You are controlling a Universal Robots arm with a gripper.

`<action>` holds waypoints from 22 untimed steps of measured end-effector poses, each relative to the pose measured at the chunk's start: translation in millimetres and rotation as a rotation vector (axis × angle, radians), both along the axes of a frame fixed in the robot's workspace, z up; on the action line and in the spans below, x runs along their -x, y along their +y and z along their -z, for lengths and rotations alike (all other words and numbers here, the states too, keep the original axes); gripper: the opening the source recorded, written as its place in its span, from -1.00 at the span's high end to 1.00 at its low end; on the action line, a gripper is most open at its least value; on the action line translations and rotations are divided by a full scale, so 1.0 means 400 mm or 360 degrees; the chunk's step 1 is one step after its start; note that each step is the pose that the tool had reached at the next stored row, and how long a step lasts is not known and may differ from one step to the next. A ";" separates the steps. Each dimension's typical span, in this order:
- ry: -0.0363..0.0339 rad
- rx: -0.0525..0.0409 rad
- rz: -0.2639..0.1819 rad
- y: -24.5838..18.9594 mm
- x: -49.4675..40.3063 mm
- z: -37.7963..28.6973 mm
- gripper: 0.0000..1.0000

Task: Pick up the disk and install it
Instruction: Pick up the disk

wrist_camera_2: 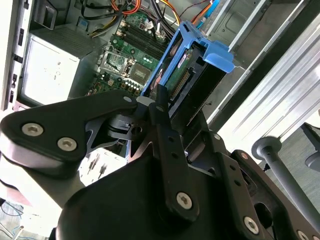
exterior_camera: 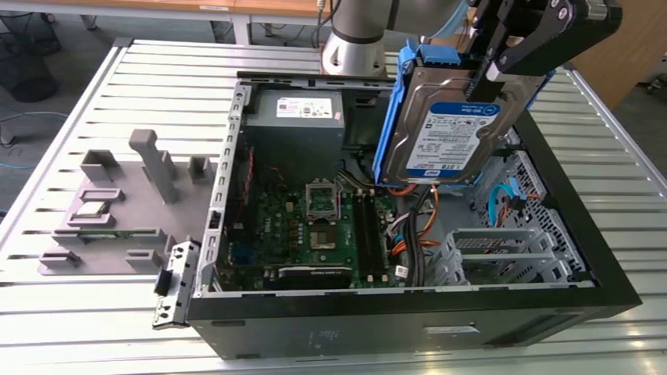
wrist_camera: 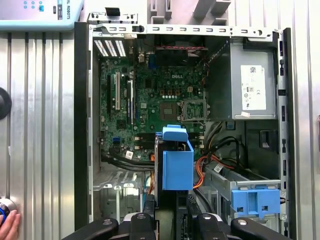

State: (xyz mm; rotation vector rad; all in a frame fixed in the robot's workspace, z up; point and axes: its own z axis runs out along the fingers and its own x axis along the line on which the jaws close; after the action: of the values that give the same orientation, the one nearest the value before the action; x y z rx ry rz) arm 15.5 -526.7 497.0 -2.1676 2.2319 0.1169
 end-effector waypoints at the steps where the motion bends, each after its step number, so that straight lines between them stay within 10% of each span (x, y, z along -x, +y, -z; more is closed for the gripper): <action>1: 0.0000 0.0000 0.0000 0.000 0.000 0.000 0.30; 22: 0.0000 0.0000 0.0000 0.000 -0.052 0.000 0.30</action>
State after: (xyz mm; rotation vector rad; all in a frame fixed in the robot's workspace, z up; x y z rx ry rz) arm 36.1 -526.7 497.1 -2.1677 2.2318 0.1169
